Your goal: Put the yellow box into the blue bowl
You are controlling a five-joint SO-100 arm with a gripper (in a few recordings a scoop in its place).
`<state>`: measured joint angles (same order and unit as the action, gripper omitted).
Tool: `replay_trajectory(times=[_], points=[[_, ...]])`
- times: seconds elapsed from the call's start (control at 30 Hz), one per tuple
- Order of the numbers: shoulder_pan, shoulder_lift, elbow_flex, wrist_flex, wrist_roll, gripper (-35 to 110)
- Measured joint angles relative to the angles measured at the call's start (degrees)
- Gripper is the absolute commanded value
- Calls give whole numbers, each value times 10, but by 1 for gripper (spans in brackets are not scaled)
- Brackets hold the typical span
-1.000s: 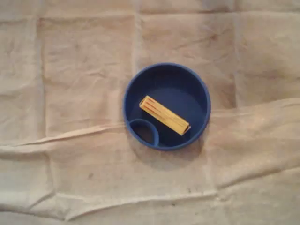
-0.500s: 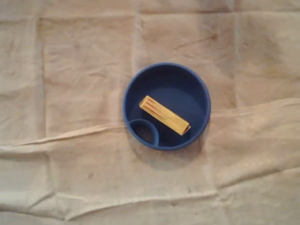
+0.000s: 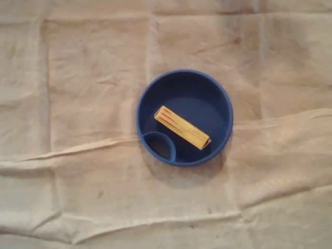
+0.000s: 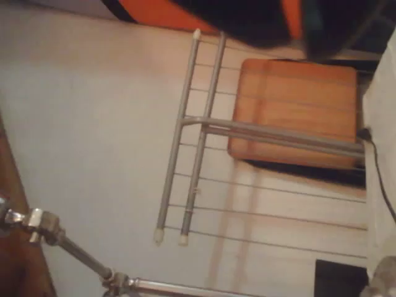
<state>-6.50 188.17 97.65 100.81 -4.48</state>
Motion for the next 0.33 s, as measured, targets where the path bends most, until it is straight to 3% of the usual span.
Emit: replay_trajectory(times=[0.33], points=[[-2, 8, 3, 0, 0, 0]])
